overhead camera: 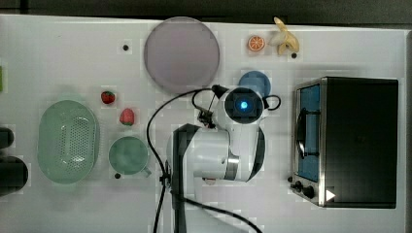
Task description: Pick ketchup from plate and place it on table.
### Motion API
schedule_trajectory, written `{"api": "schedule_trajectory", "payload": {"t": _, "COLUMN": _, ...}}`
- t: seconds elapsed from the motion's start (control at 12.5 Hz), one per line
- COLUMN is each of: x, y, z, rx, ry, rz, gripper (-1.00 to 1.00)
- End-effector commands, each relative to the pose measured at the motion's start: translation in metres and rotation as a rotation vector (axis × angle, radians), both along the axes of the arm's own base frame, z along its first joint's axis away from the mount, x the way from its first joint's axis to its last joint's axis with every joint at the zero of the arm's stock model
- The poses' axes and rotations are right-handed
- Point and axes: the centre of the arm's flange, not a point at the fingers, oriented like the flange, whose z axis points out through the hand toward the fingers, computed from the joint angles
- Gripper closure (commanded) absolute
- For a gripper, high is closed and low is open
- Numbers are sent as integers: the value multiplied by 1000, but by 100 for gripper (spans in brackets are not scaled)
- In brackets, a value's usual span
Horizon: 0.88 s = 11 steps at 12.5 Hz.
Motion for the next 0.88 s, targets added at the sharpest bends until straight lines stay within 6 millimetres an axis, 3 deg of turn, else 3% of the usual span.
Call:
{"api": "schedule_trajectory", "payload": {"t": 0.08, "x": 28, "y": 1, "z": 125, "rx": -29, "ry": -126, "rz": -227, "gripper": -100}}
{"api": "schedule_trajectory", "payload": {"t": 0.32, "x": 30, "y": 11, "z": 216, "rx": -40, "ry": -125, "rz": -439, "gripper": -100}}
{"api": "schedule_trajectory", "payload": {"t": 0.56, "x": 27, "y": 21, "z": 280, "rx": -47, "ry": -108, "rz": -458, "gripper": -100}}
{"api": "schedule_trajectory", "payload": {"t": 0.72, "x": 21, "y": 22, "z": 308, "rx": -59, "ry": -60, "rz": -454, "gripper": -100}}
{"api": "schedule_trajectory", "payload": {"t": 0.88, "x": 15, "y": 18, "z": 319, "rx": -68, "ry": -27, "rz": -459, "gripper": -100}}
